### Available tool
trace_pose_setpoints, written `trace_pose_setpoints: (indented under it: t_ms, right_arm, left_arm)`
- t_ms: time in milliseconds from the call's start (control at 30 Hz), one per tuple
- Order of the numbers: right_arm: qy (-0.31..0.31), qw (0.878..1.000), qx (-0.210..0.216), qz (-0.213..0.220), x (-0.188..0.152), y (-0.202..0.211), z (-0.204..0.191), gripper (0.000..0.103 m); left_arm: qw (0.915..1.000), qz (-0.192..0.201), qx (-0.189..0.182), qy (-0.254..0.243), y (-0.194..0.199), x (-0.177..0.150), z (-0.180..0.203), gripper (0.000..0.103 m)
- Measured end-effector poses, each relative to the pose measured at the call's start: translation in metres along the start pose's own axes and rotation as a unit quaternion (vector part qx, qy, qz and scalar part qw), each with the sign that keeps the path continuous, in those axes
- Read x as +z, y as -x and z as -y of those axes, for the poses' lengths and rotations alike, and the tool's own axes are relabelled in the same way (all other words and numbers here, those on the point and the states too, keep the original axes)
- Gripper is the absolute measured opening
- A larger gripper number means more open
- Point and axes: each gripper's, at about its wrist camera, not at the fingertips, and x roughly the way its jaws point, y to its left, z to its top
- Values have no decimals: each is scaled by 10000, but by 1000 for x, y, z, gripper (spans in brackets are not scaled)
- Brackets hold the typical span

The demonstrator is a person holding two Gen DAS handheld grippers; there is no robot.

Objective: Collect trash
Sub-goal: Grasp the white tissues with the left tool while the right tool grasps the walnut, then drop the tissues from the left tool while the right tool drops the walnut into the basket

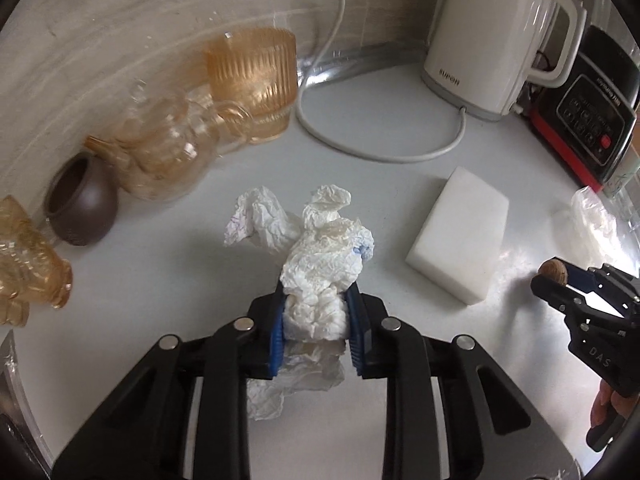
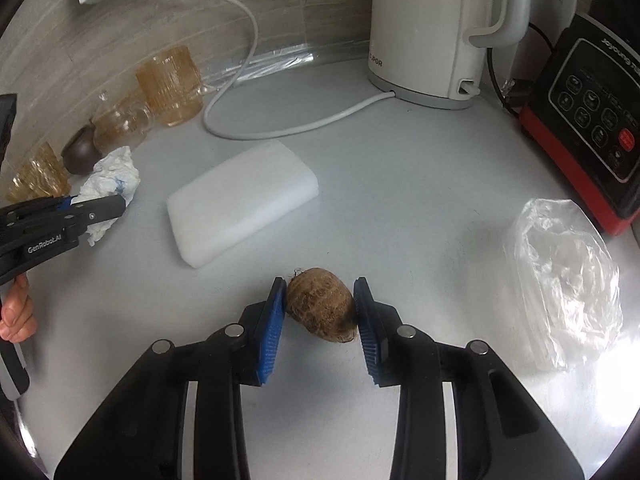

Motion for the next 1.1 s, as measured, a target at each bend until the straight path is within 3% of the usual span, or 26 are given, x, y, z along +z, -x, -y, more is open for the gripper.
trace_pose_setpoints:
  t_ms: [200,333,633,933,1100]
  right_arm:
    - [35,9999,92,78,-7,24,-9,35]
    - [20,9997,190,128,-20,46,-15,35]
    - [162,9992,344,111,-76,102,-27,35]
    - [610,9944,786,347,-152,194,-27,35]
    - [845,9905,1028,352,-201,234,-12,35]
  left_arm:
    - [9999,60,69,91,23,-4,6,25]
    - [9998,-9,80,208,49,-25,11,25]
    - [9989,-216,21,419,106,-102,42,25]
    - [9968,101,170,777,189,-185,88,25]
    - [9952,77,329,916,221,-236,125,25]
